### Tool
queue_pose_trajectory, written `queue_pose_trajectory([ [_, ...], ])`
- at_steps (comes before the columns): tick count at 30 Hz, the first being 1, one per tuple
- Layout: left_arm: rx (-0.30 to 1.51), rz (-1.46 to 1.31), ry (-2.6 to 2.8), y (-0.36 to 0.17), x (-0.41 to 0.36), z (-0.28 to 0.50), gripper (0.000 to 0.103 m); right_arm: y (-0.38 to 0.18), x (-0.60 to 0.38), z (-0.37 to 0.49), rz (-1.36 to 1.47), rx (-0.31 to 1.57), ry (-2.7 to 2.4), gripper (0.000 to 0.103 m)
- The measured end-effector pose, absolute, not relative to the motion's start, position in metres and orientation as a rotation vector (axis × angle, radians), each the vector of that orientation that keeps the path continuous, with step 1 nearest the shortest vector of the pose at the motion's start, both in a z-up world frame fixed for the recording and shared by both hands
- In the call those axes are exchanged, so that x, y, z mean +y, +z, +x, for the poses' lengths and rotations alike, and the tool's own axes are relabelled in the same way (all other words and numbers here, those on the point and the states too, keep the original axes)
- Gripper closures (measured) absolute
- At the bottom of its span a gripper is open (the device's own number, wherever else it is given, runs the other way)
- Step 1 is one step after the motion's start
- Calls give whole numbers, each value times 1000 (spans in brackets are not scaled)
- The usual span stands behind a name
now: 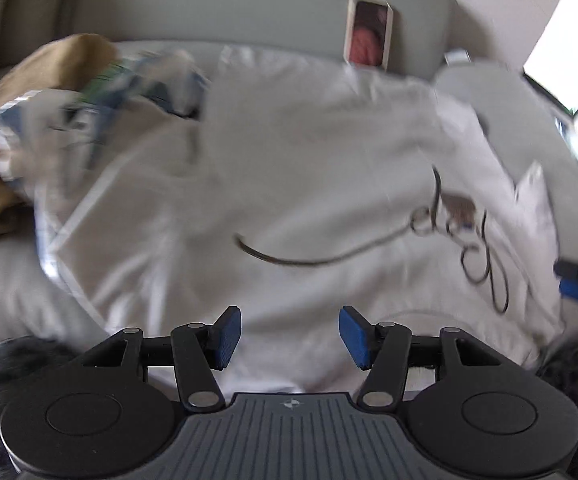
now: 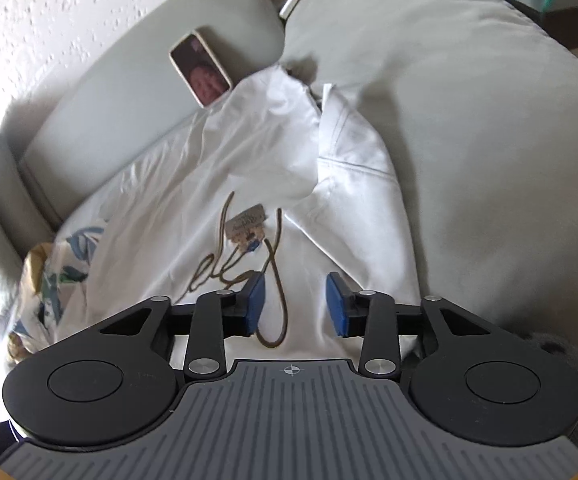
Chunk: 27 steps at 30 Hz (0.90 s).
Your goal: Fold clothes
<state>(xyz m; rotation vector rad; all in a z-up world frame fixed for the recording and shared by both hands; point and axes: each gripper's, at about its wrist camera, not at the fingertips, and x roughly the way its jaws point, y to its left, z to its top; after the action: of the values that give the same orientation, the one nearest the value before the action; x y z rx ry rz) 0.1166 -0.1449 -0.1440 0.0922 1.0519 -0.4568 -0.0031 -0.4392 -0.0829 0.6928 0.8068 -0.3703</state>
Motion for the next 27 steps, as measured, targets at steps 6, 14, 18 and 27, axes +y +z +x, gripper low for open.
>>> queue_pose_trajectory([
  [6,1059,76,-421,-147,-134,116,46,-94,-426,6,641,944,-298,51],
  [14,1078,-35,-399,-134,-109,107,48,-129,-392,-34,1008,1030,-203,55],
  [18,1066,-54,-419,-130,-105,103,47,-143,-380,-44,1061,981,-296,57],
  [27,1069,-65,-388,-132,-100,100,48,-151,-367,-53,1014,901,-369,100],
])
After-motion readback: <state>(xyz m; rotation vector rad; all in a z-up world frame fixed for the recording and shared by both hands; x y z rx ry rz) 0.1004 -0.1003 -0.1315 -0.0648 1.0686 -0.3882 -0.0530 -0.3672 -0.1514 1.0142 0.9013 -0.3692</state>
